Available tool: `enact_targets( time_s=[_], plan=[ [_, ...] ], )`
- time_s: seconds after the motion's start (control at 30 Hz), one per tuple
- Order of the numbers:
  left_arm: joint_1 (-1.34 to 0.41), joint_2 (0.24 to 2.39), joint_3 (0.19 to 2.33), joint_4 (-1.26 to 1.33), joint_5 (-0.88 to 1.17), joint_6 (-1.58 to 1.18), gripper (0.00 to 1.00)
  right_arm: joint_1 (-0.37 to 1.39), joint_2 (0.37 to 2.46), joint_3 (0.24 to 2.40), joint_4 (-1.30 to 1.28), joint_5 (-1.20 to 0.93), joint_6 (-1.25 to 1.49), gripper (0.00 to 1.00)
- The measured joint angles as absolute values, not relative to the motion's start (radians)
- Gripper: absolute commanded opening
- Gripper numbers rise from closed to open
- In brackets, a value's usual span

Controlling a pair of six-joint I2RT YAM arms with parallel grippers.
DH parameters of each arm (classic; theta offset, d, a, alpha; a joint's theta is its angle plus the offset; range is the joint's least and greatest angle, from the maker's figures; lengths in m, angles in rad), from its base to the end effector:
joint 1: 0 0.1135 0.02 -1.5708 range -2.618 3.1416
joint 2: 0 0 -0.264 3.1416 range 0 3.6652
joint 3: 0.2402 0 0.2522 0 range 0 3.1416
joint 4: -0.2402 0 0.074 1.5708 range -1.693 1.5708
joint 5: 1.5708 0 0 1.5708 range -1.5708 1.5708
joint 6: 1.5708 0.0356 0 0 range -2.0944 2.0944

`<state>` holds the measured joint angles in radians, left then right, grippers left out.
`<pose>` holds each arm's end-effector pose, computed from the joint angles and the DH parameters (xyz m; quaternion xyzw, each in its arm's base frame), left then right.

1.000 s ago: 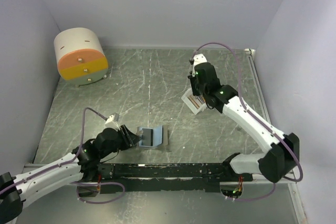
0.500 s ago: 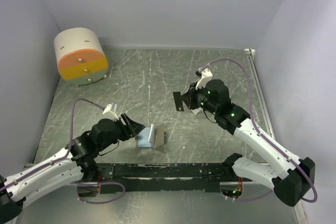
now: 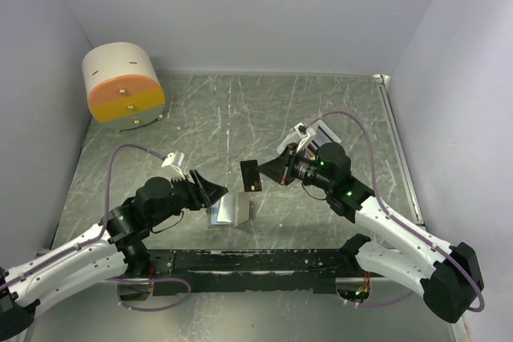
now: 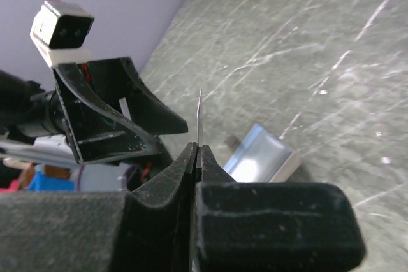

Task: Put the credit cards into the card holder
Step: Insert the credit card into the card holder.

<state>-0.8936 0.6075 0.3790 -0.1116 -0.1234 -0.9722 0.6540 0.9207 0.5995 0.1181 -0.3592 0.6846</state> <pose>0.1027 -0.1208 0.2307 -0.0676 0.8130 -0.4329 0.3835 0.1644 0.1418 0.2816 -0.1012 0.7643 0.4943 0.4016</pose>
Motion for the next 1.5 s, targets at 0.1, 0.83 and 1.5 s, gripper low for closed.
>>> enact_targets(
  time_s=[0.1, 0.83, 1.5],
  plan=[
    [-0.894, 0.567, 0.377, -0.041, -0.065, -0.977, 0.7, 0.664, 0.911, 0.545, 0.215, -0.41, 0.759, 0.0],
    [-0.894, 0.532, 0.327, 0.241, 0.097, -1.024, 0.07, 0.802, 0.915, 0.469, 0.468, -0.413, 0.946, 0.0],
    [-0.899, 0.503, 0.337, -0.265, -0.241, -1.067, 0.07, 0.961, 1.074, 0.623, 0.103, -0.095, 0.934, 0.47]
  ],
)
